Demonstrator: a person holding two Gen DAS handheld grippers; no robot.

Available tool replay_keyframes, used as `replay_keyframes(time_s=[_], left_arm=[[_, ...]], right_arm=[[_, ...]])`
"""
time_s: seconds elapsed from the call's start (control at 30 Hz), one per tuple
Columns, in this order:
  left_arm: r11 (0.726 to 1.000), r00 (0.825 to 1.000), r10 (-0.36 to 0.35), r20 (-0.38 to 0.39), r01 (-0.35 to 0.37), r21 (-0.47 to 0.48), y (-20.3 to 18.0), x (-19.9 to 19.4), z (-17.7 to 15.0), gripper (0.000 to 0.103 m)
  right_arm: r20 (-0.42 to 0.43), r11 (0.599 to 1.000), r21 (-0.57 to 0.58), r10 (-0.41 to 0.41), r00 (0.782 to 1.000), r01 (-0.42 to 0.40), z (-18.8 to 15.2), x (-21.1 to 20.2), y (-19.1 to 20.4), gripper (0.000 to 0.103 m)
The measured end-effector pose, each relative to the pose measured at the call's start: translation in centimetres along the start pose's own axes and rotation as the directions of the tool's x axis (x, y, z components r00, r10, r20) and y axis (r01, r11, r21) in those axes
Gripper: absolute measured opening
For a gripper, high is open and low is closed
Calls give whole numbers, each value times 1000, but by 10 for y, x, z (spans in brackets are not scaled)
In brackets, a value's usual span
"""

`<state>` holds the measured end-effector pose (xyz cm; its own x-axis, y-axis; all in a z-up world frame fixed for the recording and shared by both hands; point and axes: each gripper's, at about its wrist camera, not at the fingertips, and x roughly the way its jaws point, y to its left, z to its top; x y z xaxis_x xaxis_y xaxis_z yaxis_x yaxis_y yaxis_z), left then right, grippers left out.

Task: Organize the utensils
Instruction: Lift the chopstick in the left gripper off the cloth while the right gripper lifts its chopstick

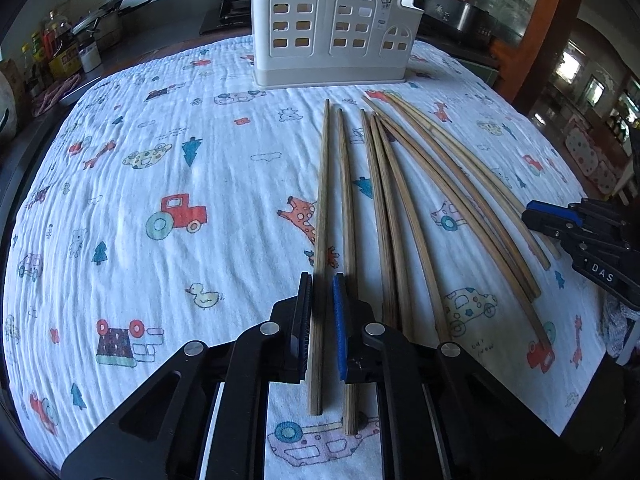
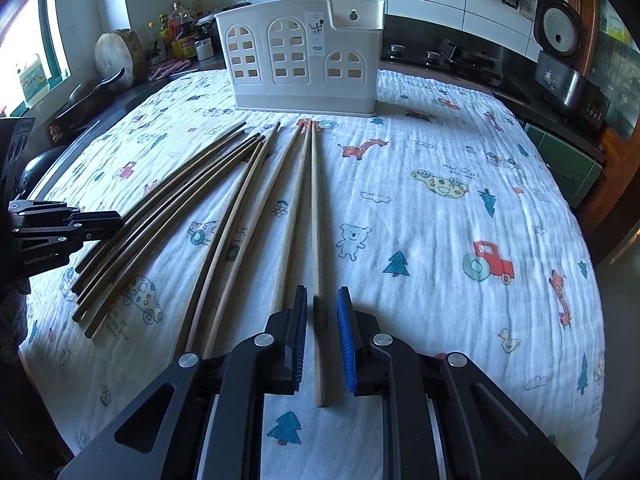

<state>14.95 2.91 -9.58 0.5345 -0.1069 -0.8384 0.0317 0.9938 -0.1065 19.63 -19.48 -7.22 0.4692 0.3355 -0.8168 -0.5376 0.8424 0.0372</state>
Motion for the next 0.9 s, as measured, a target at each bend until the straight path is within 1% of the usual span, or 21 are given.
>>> replay_keyframes(time_s=[0.13,0.23,0.43,0.47,0.53,0.63,0.73,0.9], left_arm=[[1000,1000,-11,-2,11,-19,2,0,0,10],[1000,1000,-11,-5,11,-25,3,-1,0,10],[1000,1000,11,-9,-11,-11,-1,1,3,10],[1000,1000,15,-10,-15,-11,-1,1,3,8],[1000,1000,21,-12,-21,-14,-1,1,4,7],[1000,1000,22,-9,-22,-20,0,-2,4,6],[999,1000,24,11,-23,-25,2,-10,5,6],[1000,999,0,37,1,-22,1,-28,9,6]], right_arm=[[-1,1000,-18,-17,1000,17,0,2,4,13],[-1,1000,-17,-20,1000,20,-1,2,4,11],[3,1000,-7,-23,1000,23,-1,1,2,7],[5,1000,-4,-22,1000,22,-2,0,2,7],[11,1000,-1,-21,1000,21,-2,-3,3,7],[31,1000,0,-21,999,21,-1,-11,3,7],[62,1000,-2,-21,998,21,3,-23,3,7],[110,1000,-8,-5,994,6,14,-42,5,7]])
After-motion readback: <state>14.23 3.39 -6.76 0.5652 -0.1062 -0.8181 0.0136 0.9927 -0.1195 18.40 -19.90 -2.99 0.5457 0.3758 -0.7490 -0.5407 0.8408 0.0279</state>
